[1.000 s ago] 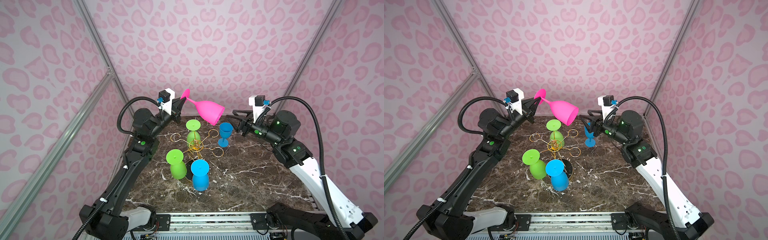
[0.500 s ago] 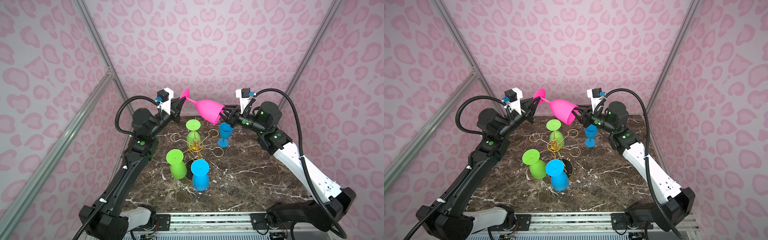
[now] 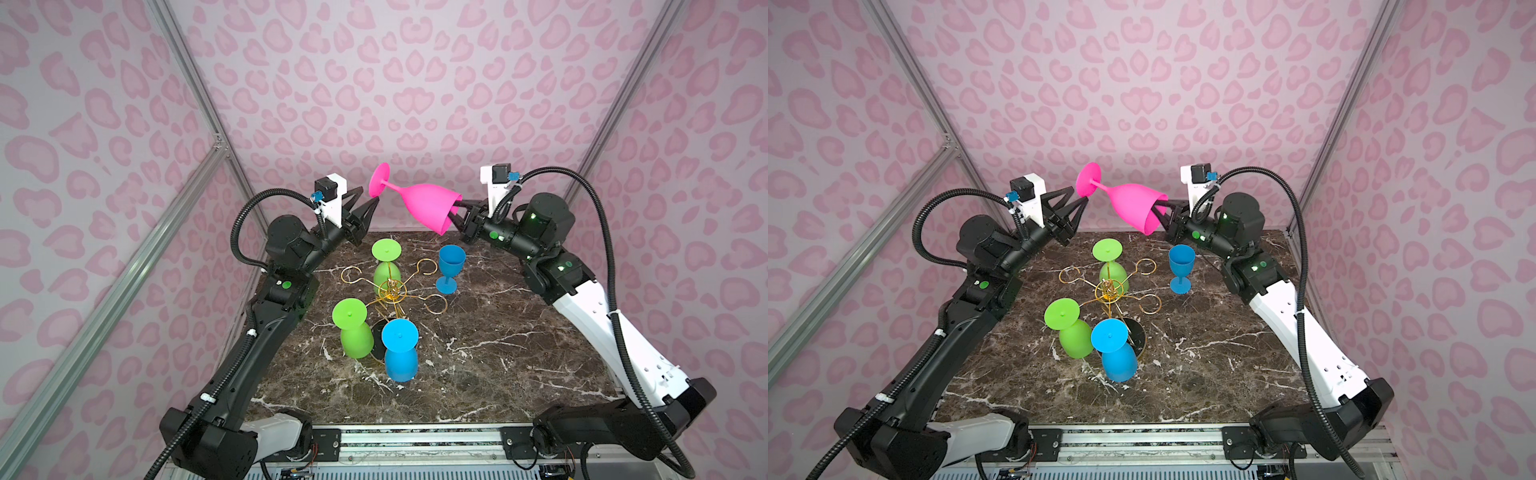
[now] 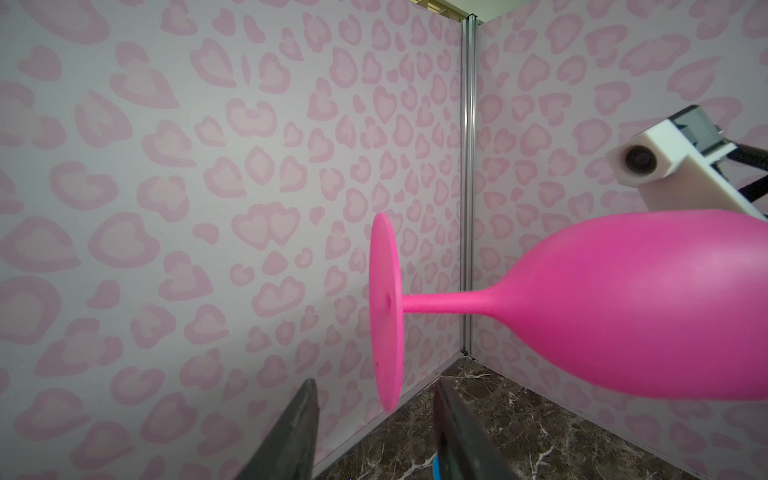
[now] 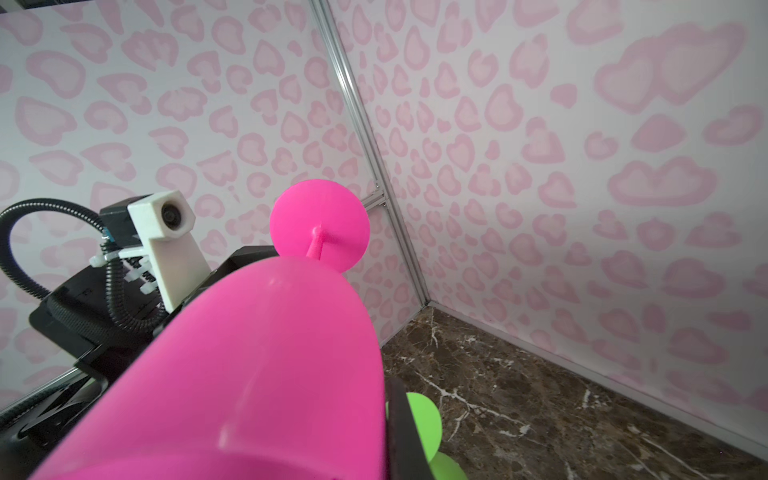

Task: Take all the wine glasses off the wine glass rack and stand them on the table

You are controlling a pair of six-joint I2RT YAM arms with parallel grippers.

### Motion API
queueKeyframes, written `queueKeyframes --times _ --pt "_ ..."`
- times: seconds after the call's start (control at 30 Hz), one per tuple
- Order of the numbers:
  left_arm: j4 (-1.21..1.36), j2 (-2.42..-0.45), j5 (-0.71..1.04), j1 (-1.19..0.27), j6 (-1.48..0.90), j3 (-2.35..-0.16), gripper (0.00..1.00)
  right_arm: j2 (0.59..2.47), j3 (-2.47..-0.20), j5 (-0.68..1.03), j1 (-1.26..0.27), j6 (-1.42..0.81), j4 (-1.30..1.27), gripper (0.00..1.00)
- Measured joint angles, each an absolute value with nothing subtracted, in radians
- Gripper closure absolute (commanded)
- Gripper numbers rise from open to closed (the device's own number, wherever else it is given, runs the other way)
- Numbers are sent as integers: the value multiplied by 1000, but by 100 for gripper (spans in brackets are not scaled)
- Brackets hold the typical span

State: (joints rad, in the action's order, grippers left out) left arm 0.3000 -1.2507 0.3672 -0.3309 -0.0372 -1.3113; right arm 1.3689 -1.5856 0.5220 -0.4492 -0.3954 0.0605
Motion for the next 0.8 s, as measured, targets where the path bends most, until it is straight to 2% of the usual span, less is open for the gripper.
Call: queueKeyframes --times 0.2,0.4,0.63,0.8 --pt "300 -1223 265 -313 -51 -1304 16 1394 -1724 437 -312 -305 311 100" --pt "300 -1204 183 -285 -51 -1308 2 1500 -1895 290 -261 -158 647 100" --pt "294 -1209 130 -241 -43 -1392 3 1613 -1944 128 -252 -43 955 100" --pt "290 -1180 93 -235 -52 -1388 3 1699 -1987 31 -247 -3 1085 100"
